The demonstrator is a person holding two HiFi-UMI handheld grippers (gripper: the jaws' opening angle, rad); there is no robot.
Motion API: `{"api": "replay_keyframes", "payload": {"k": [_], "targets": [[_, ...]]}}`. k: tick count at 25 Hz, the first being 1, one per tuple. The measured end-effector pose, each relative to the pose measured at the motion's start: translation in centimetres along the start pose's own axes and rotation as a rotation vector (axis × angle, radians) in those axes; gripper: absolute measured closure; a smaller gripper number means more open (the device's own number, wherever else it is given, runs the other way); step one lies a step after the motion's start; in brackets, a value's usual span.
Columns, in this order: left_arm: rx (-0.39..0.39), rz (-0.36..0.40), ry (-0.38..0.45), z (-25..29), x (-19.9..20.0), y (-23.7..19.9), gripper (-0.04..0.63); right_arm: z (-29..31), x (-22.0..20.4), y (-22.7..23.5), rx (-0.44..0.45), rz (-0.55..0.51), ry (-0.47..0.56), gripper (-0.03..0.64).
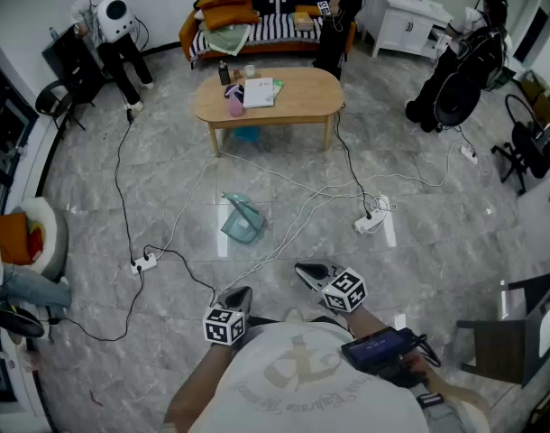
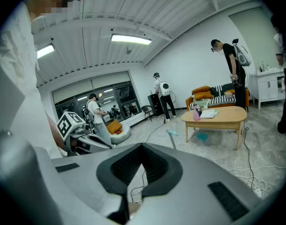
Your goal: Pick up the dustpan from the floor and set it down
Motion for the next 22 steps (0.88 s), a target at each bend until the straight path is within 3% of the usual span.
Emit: {"api": "replay_keyframes", "payload": {"k": [6,11,22], "targets": [[0.013,0.000,0.012,-0.5,-0.3,1.4,0.583,-1.7,-0.6,-0.7,-0.005,-0.050,0.019,0.600],[0.010,0.002,0.004,-0.8,-0.7,1.6,0.583,-2.1,-0.7,-0.9,-0.021,0.011,0.082,0.601],[0.016,0.011,-0.001,-0.8,-0.4,2.3,0.583,-3.1,-1.3,0.0,-0.083,0.048,0.063,0.601]]}}
Point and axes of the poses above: the fingertips, and each gripper's own axes: z forward along the fingers, y to its right, x out of its top, the point moved 10 cm from there along -z, backward along the fingers, and after that the axes turned 10 degrees about z, right-handed, at the moved point
